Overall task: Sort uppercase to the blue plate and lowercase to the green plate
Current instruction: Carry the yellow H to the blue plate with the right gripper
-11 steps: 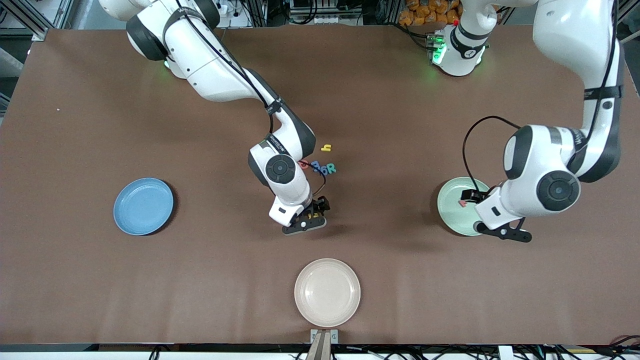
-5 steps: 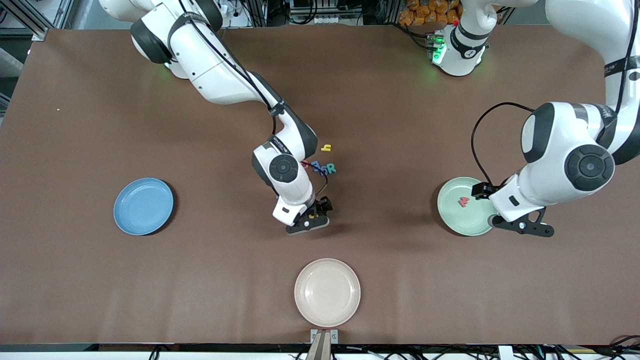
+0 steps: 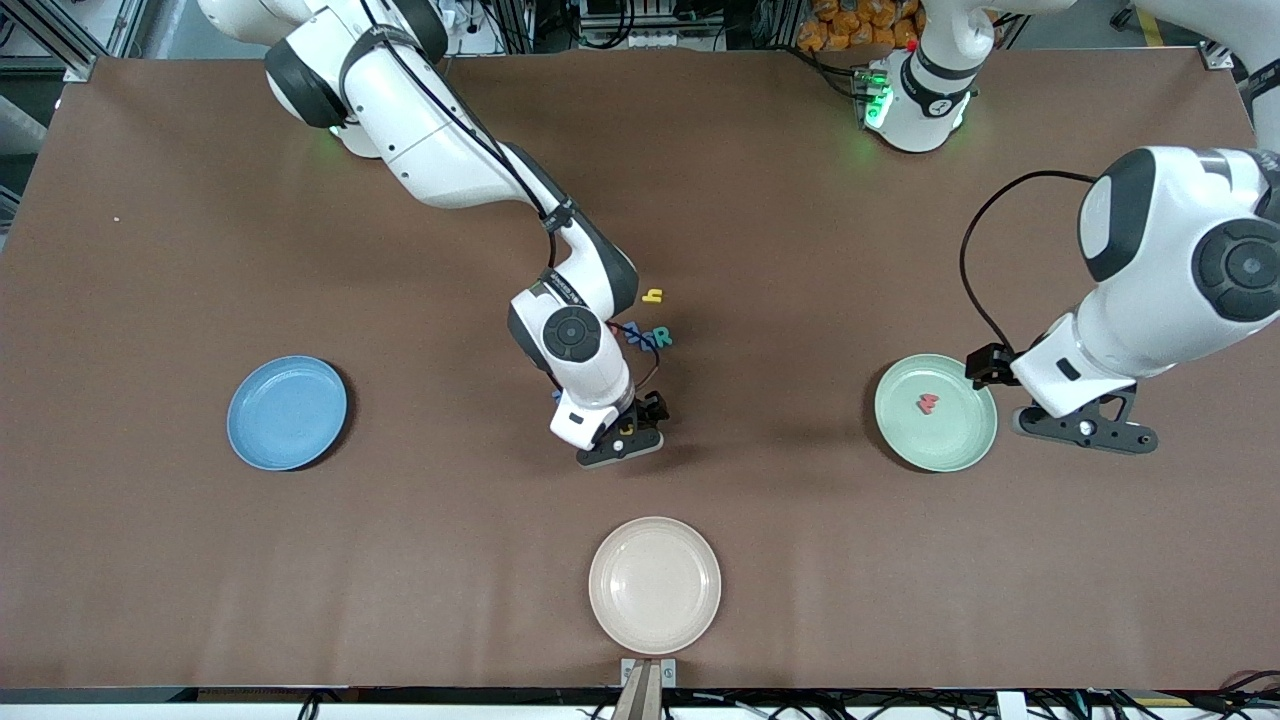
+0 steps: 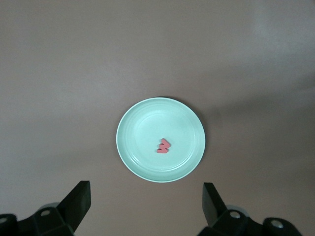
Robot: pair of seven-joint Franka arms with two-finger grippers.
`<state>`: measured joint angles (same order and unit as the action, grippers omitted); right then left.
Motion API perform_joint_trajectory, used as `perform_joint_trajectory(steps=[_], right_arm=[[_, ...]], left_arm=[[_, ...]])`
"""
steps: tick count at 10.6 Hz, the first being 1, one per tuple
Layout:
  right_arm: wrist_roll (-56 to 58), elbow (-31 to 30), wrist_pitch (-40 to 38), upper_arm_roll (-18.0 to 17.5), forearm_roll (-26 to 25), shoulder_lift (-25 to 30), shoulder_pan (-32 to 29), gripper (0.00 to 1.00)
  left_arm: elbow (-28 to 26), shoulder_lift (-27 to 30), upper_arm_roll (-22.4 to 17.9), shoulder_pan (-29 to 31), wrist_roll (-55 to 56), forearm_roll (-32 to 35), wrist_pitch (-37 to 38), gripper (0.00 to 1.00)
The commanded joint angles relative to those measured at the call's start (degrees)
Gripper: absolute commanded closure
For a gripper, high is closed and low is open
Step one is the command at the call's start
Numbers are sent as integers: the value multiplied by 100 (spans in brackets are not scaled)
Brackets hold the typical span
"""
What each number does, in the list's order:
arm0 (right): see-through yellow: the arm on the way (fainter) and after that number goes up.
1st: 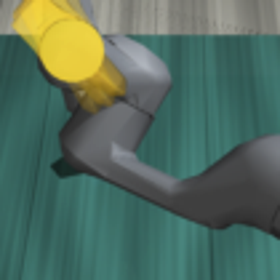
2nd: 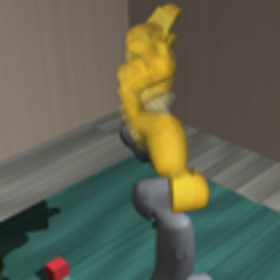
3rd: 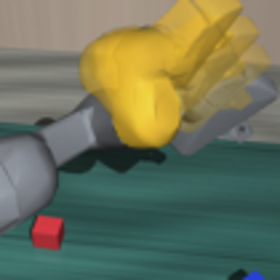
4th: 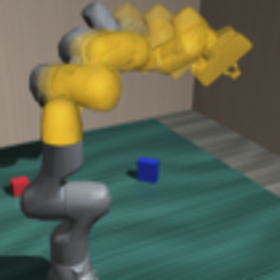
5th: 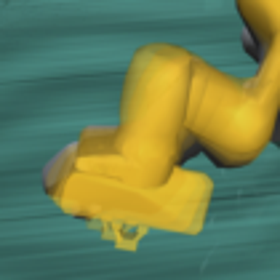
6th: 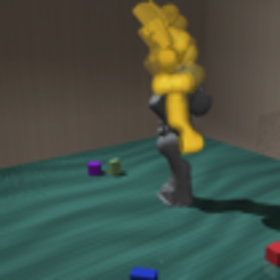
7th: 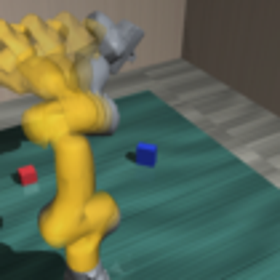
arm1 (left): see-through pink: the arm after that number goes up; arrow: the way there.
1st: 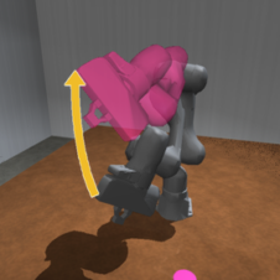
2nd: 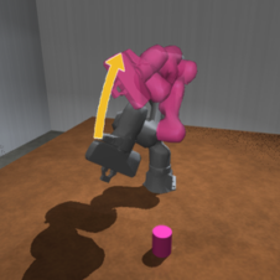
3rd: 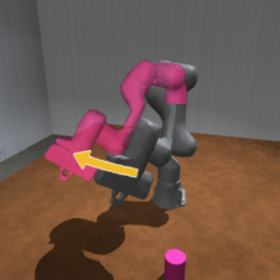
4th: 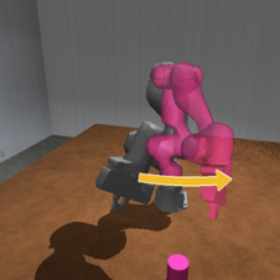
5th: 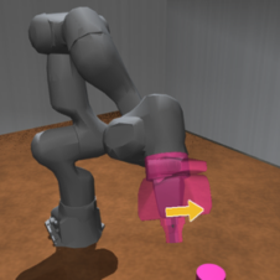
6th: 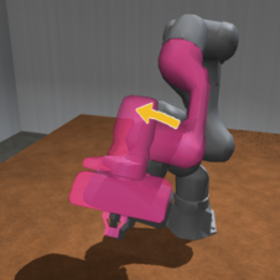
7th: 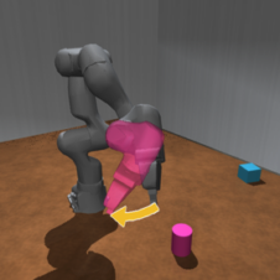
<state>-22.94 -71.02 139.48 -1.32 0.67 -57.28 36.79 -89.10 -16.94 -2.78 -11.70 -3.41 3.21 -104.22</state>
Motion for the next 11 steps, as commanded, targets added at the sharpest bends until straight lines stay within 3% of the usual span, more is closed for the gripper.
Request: perform_joint_trajectory(steps=[1, 7, 9, 11], right_arm=[[-53, 142, 9, 26, -259, -126, 47, 100], [-79, 150, -52, 26, -462, 14, 12, 100], [-71, 124, -131, 0, -313, 312, -363, 100], [-44, 150, -735, 9, -330, 585, -568, 100]], left_arm=[[-55, 304, -20, -17, -116, -14, 77, 0], [-55, 454, 14, -25, -107, -31, 77, 0], [-55, 516, 102, -87, -72, -40, 77, 0], [-72, 551, 146, -341, -63, -57, 86, 0]])
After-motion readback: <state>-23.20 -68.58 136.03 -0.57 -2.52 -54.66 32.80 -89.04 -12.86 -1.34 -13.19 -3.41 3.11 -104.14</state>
